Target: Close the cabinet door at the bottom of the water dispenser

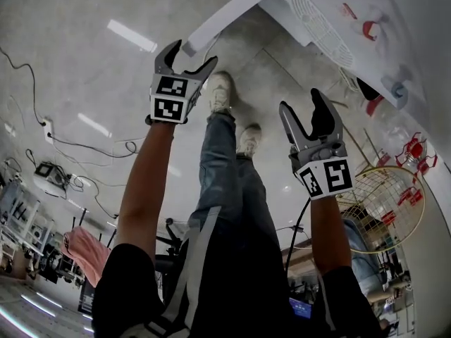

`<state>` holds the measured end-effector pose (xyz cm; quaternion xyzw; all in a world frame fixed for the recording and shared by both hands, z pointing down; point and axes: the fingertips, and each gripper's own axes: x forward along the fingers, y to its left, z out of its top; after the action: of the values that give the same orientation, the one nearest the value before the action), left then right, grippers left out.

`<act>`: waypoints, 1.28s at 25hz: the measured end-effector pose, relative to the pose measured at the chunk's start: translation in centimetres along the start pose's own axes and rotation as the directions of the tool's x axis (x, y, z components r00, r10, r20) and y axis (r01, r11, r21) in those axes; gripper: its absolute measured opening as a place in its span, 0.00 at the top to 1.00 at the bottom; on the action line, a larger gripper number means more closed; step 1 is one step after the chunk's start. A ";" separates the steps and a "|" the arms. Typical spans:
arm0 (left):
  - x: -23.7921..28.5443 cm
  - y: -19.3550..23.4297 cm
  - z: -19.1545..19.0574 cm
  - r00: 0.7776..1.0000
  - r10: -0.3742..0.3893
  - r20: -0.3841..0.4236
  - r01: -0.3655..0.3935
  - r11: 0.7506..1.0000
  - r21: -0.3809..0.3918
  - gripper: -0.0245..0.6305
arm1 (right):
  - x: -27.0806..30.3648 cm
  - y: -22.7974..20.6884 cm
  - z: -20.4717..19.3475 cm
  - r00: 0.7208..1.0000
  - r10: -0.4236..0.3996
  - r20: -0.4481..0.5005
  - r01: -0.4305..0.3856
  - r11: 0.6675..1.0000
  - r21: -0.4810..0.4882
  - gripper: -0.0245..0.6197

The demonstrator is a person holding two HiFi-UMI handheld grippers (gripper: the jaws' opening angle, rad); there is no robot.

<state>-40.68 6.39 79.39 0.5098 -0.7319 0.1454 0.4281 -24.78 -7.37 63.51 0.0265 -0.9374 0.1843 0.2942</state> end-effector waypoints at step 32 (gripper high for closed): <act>1.5 -10.4 -4.4 0.979 -0.129 -0.156 0.139 0.989 0.052 0.35 | -9.4 -3.1 -6.7 0.989 -0.136 0.056 0.127 0.983 0.135 0.50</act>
<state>-29.69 3.76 80.87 0.5585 -0.6560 0.1775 0.4756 -12.90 -8.37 64.40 0.1136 -0.9285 0.2248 0.2728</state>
